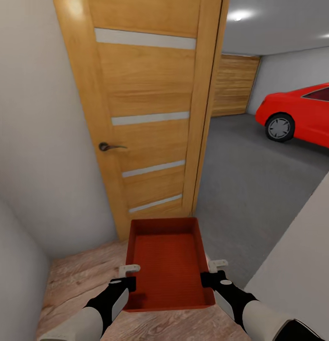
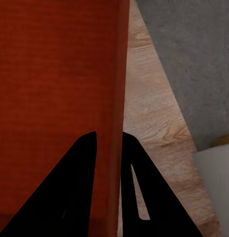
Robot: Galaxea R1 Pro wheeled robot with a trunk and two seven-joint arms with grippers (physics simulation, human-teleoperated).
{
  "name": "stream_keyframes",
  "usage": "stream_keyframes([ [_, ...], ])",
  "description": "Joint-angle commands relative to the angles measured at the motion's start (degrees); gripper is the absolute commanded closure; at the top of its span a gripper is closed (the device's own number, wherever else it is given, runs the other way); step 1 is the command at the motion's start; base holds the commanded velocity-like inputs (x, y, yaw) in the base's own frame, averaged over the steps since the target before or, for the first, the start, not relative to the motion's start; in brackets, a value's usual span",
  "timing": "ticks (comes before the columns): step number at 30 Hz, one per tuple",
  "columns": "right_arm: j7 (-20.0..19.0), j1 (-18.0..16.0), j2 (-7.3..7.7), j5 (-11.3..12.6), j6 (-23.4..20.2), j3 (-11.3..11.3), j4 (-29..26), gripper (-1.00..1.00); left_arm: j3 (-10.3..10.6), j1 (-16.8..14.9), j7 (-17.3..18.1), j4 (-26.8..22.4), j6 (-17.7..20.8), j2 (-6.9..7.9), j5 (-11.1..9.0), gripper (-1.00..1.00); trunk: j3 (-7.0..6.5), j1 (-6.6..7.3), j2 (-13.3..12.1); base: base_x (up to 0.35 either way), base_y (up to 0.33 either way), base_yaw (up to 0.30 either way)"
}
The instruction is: Move the two storage containers from the living room to the garage. In the garage, place one container on the floor and stack the other container on top of it (either order is fine).
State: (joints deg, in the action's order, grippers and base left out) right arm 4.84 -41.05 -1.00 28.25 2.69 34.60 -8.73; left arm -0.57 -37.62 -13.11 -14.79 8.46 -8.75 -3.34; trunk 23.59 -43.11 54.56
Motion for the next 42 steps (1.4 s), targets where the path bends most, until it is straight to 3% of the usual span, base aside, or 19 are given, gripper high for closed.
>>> stream_keyframes([
  [1,0.69,-0.08,0.03,0.76,0.30,-0.50,0.82,1.00,0.31,0.00,-0.52,-0.32,0.42,0.58,1.32,1.00,0.06,-0.03,0.04,0.220,0.227,0.000],
  [10,0.69,-0.08,-0.01,0.76,0.30,-0.49,0.82,1.00,0.31,0.00,-0.52,-0.32,0.42,0.58,1.32,1.00,0.06,-0.03,0.04,0.190,0.164,-0.183],
  [33,0.69,-0.08,0.03,0.76,0.30,-0.49,0.82,1.00,0.31,0.00,-0.52,-0.33,0.42,0.58,1.32,1.00,0.06,-0.03,0.04,0.006,0.004,-0.278],
  [42,0.69,-0.08,0.03,0.76,0.30,-0.51,0.82,1.00,0.31,0.00,-0.50,-0.32,0.42,0.58,1.32,1.00,0.06,-0.03,0.04,0.070,0.071,-0.039],
])
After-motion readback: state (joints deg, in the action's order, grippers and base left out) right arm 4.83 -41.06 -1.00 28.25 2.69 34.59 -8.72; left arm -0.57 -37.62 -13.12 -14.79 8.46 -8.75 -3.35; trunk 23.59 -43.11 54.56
